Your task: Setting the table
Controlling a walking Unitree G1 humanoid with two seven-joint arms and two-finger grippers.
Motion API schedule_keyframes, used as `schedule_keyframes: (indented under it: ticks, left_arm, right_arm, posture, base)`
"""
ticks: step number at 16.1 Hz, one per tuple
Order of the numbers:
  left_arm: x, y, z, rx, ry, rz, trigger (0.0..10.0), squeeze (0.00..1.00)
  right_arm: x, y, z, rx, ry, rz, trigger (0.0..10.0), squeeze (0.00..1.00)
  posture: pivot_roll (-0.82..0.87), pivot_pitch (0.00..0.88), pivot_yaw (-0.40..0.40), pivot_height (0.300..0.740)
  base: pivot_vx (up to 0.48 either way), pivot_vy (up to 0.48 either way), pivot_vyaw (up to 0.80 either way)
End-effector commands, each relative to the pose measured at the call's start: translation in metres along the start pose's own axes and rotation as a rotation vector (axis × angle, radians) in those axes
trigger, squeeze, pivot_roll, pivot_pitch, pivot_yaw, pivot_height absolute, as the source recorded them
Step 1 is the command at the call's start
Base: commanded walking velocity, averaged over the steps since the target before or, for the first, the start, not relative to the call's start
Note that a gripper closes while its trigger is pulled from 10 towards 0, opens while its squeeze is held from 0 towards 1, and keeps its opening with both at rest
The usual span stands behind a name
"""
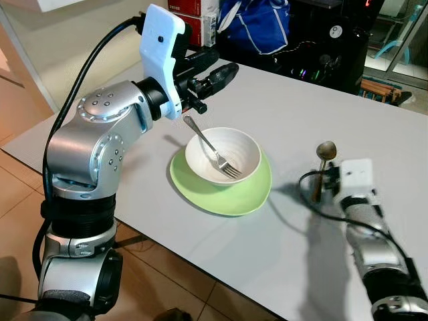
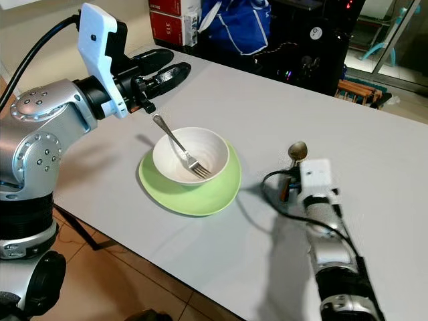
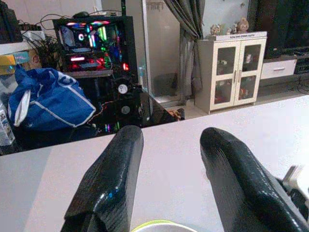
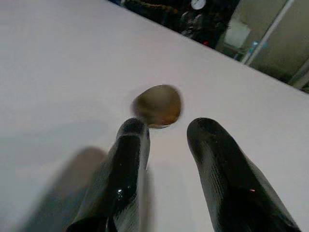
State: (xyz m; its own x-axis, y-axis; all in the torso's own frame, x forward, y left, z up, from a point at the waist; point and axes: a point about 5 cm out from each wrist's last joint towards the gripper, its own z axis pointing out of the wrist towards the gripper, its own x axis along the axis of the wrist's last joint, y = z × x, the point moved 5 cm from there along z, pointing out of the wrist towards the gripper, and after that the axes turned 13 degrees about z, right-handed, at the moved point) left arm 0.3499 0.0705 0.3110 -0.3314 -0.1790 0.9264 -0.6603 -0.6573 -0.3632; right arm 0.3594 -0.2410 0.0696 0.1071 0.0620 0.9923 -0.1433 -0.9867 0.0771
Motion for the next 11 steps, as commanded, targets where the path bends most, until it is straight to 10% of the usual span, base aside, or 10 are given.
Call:
schedule_keyframes:
  ticks: [1, 11]
  left_arm:
    - [0.007, 0.001, 0.003, -0.011, 0.021, 0.014, 10.0, 0.0]
    - [0.014, -0.002, 0.0, 0.001, 0.033, 0.017, 10.0, 0.0]
  right_arm:
    - [-0.006, -0.001, -0.002, 0.01, -0.022, -0.005, 10.0, 0.0]
    - [-0.019, -0.025, 0.007, 0.089, -0.129, -0.013, 10.0, 0.0]
  posture:
    - [-0.05, 0.0, 0.041, 0.74]
    - [-0.04, 0.0, 0.028, 0.74]
  base:
    - [0.0, 0.0, 0.0]
    - [0.0, 0.0, 0.0]
